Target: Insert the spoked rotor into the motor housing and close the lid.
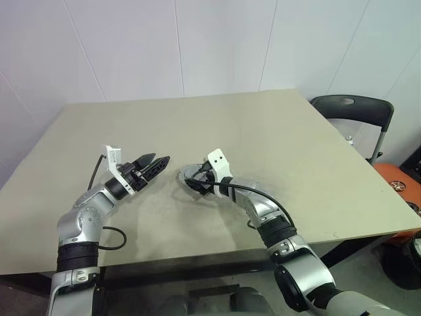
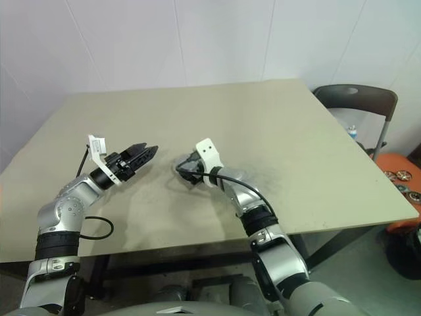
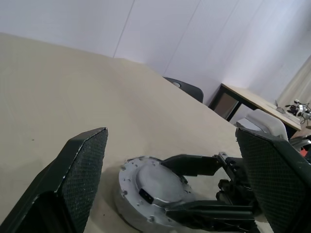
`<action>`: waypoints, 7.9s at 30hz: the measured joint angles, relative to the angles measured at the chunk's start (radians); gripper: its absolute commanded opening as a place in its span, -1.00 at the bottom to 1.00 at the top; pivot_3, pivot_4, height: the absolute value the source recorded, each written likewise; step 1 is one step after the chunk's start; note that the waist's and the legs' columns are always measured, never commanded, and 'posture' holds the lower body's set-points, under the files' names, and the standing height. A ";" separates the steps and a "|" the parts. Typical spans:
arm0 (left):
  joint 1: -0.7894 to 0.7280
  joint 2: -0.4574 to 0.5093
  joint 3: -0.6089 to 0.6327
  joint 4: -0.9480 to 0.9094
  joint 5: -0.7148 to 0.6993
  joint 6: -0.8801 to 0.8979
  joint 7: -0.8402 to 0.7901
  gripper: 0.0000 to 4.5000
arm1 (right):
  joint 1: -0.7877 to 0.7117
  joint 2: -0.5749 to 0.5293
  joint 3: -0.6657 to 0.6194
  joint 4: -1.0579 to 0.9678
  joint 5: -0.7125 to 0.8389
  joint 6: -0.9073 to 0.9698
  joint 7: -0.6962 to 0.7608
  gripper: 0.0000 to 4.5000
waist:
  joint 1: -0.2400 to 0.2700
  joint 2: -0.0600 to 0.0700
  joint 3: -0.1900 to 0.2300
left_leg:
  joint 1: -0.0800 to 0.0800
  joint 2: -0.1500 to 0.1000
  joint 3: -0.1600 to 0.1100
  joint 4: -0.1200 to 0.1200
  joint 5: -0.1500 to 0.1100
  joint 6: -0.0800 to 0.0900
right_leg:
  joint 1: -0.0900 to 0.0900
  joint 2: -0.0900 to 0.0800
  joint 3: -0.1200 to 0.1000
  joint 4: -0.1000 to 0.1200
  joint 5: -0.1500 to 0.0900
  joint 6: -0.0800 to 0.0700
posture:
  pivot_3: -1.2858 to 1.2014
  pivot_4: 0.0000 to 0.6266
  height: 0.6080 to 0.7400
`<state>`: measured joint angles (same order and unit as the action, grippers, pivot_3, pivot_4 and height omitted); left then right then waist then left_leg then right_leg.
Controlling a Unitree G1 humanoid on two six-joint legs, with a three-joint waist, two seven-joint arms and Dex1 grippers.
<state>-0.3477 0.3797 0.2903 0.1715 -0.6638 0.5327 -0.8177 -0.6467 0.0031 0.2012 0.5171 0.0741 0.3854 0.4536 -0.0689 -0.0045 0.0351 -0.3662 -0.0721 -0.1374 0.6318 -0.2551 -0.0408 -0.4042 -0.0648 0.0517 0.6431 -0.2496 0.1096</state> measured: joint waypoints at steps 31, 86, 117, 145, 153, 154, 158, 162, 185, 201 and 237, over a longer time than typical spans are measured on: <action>0.002 -0.011 -0.001 -0.013 0.000 -0.018 0.025 1.00 | 0.024 0.000 0.013 -0.039 -0.043 -0.002 -0.013 0.43 | 0.000 0.000 0.000 | 0.001 0.000 0.000 0.000 0.000 0.000 | 0.001 0.000 0.000 -0.001 0.000 0.000 | 0.03 -1.00 1.00; 0.027 0.002 -0.031 -0.016 0.023 -0.023 0.014 1.00 | -0.022 -0.075 -0.001 0.007 -0.065 0.031 0.044 0.43 | 0.019 0.000 0.001 | 0.011 0.001 -0.001 -0.007 0.000 0.000 | 0.013 0.000 -0.001 -0.013 -0.002 -0.003 | 0.03 -1.00 1.00; 0.037 0.002 -0.053 -0.027 0.024 -0.023 0.013 1.00 | -0.047 -0.119 0.000 0.056 -0.052 0.047 0.091 0.43 | 0.032 0.000 -0.001 | 0.014 0.001 -0.002 -0.002 -0.001 0.000 | 0.017 0.000 -0.002 -0.014 -0.005 0.000 | 0.03 -1.00 1.00; 0.041 0.006 -0.072 -0.036 0.029 -0.023 0.013 1.00 | -0.039 -0.161 -0.004 0.061 -0.048 0.017 0.154 0.43 | 0.027 0.000 -0.003 | 0.014 0.002 -0.003 -0.003 -0.002 -0.002 | 0.016 -0.001 -0.002 -0.015 -0.006 0.000 | 0.03 -1.00 1.00; 0.041 0.006 -0.072 -0.035 0.032 -0.030 0.013 1.00 | -0.042 -0.110 -0.026 0.110 -0.051 -0.042 0.089 0.43 | 0.018 0.000 -0.002 | 0.014 0.002 -0.004 -0.003 -0.003 -0.003 | 0.016 0.000 -0.001 -0.014 -0.005 -0.001 | 0.03 -1.00 1.00; 0.041 0.006 -0.072 -0.035 0.032 -0.033 0.013 1.00 | -0.046 -0.102 -0.029 0.122 -0.051 -0.052 0.081 0.43 | 0.015 0.001 -0.002 | 0.014 0.002 -0.004 -0.003 -0.003 -0.003 | 0.016 0.000 -0.001 -0.014 -0.005 -0.002 | 0.03 -1.00 1.00; 0.040 0.007 -0.072 -0.035 0.032 -0.038 0.013 1.00 | -0.070 -0.064 -0.029 0.178 -0.060 -0.092 0.039 0.43 | -0.001 0.002 0.000 | 0.014 0.002 -0.006 -0.004 -0.003 -0.003 | 0.016 0.001 -0.001 -0.013 -0.004 -0.003 | 0.03 -1.00 1.00; 0.040 0.007 -0.072 -0.035 0.032 -0.040 0.013 1.00 | -0.079 -0.061 -0.015 0.183 -0.069 -0.092 0.055 0.63 | -0.002 0.004 0.001 | 0.015 0.002 -0.006 -0.004 -0.003 -0.003 | 0.015 0.001 -0.001 -0.013 -0.004 -0.003 | 0.03 -1.00 1.00; 0.040 0.010 -0.072 -0.035 0.032 -0.040 0.014 1.00 | -0.046 -0.049 0.010 0.115 -0.082 -0.106 0.097 0.99 | -0.002 0.000 0.001 | 0.013 0.001 -0.005 -0.017 -0.001 -0.001 | 0.007 0.002 0.000 -0.017 -0.003 -0.004 | 0.03 -1.00 1.00; 0.059 0.029 -0.072 -0.037 0.022 -0.013 -0.016 1.00 | -0.028 -0.115 0.038 -0.022 -0.080 0.024 0.270 0.99 | -0.001 -0.001 0.000 | 0.009 0.001 -0.005 -0.022 -0.004 -0.001 | 0.002 0.002 0.000 -0.024 0.001 -0.003 | 0.03 -1.00 1.00; 0.065 0.028 -0.077 -0.043 0.022 0.002 -0.029 1.00 | -0.071 -0.017 -0.064 0.091 -0.012 -0.125 0.116 0.99 | 0.002 0.001 0.004 | 0.008 0.001 -0.005 -0.020 -0.004 -0.001 | 0.002 0.001 0.000 -0.023 0.001 -0.003 | 0.03 -1.00 1.00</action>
<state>-0.2830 0.4082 0.2129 0.1282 -0.6423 0.5350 -0.8472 -0.7172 -0.0134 0.1377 0.6083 0.0625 0.2608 0.5698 -0.0673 -0.0037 0.0391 -0.3581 -0.0715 -0.1427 0.6119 -0.2590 -0.0420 -0.4023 -0.0634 0.0519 0.6202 -0.2482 0.1069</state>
